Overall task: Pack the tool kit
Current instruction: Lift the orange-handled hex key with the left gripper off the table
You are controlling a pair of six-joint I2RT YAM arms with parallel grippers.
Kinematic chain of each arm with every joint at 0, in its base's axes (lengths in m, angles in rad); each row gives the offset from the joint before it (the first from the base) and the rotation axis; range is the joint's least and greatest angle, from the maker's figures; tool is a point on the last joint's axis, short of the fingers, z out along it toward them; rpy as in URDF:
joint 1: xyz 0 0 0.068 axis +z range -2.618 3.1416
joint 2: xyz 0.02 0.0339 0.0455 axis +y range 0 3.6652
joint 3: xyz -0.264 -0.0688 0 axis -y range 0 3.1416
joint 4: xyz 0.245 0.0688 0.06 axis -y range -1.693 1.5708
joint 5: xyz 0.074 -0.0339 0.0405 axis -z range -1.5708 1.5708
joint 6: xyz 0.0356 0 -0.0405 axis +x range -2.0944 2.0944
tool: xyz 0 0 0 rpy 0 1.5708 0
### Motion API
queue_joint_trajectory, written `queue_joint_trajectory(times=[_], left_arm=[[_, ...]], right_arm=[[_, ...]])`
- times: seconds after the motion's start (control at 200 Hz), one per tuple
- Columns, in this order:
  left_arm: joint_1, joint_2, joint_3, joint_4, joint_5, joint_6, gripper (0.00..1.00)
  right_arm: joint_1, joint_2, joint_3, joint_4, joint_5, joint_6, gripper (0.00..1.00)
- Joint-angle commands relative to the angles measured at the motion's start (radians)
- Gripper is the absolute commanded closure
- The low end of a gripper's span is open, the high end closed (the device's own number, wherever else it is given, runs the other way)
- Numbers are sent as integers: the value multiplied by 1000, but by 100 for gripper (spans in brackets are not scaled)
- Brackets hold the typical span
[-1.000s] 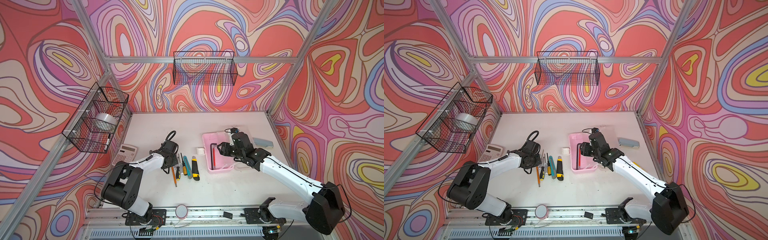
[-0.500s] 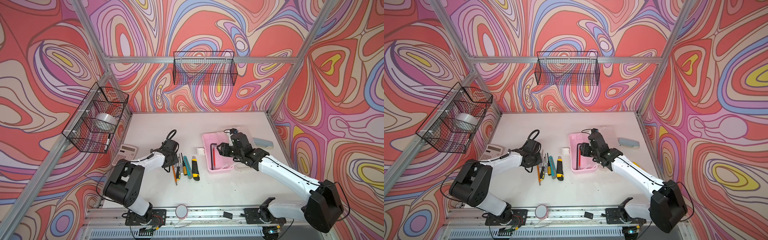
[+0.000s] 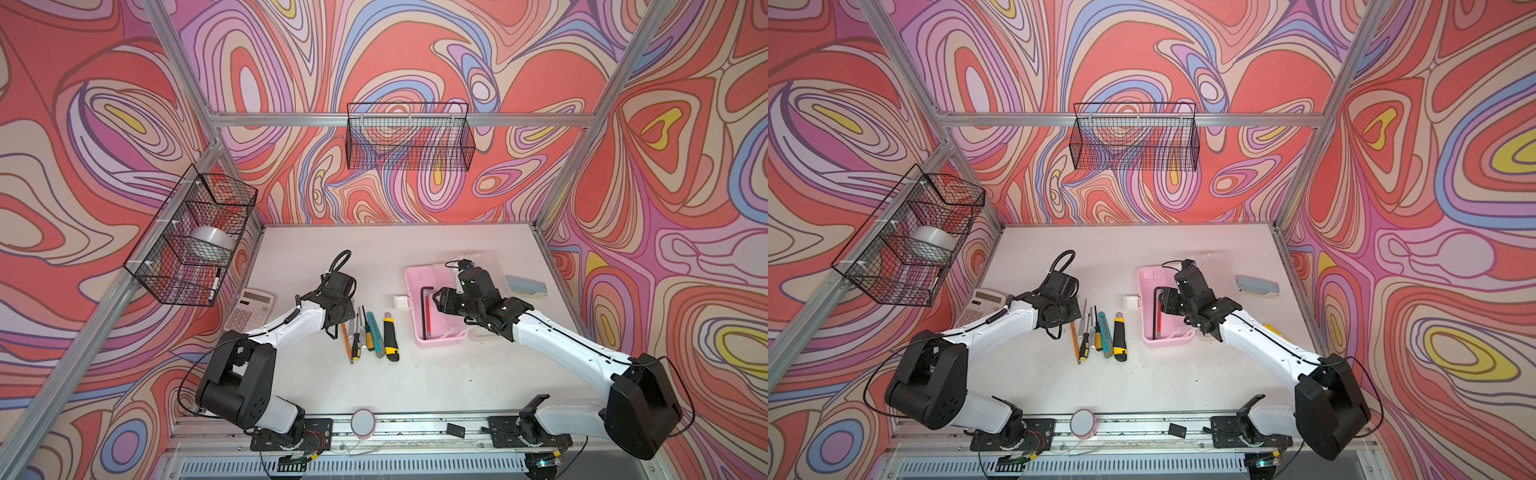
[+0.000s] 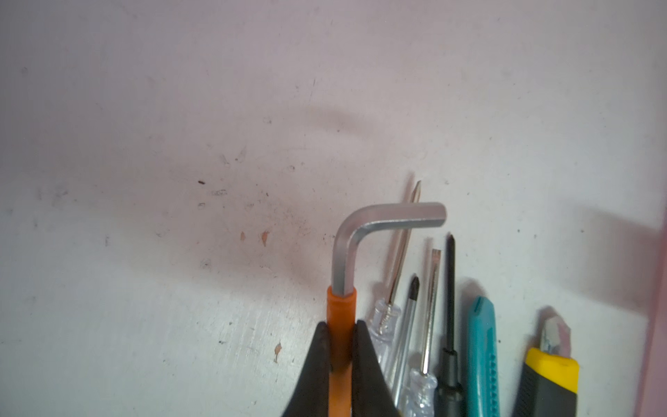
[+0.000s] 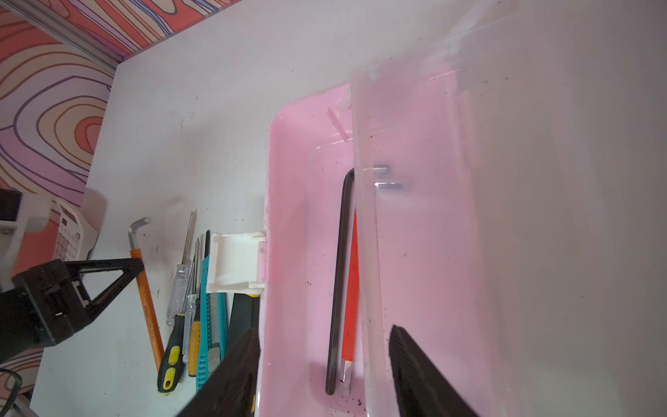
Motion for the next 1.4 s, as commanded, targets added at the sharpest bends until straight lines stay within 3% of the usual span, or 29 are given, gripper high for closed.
queue_joint_trajectory(times=[0.0, 0.285, 0.706, 0.971, 1.021, 1.132, 1.397], left_arm=[[5, -20, 44, -38, -51, 27, 100], [5, -40, 52, -23, -61, 55, 100], [11, 178, 77, 57, -55, 58, 100], [11, 230, 92, 54, -17, 58, 100], [11, 229, 89, 50, -17, 55, 88], [12, 219, 80, 50, -11, 53, 75], [12, 173, 44, 35, -2, 45, 69]], right_arm=[[-3, 17, -3, 30, -5, 11, 40], [-3, 43, 20, 30, -3, 7, 40], [-3, 71, 35, 22, -9, 1, 40], [-4, 60, 21, 25, -1, 5, 40], [-3, 58, 18, 26, -2, 6, 40], [-4, 59, 20, 23, -1, 5, 39], [-4, 62, 17, 25, -2, 3, 39]])
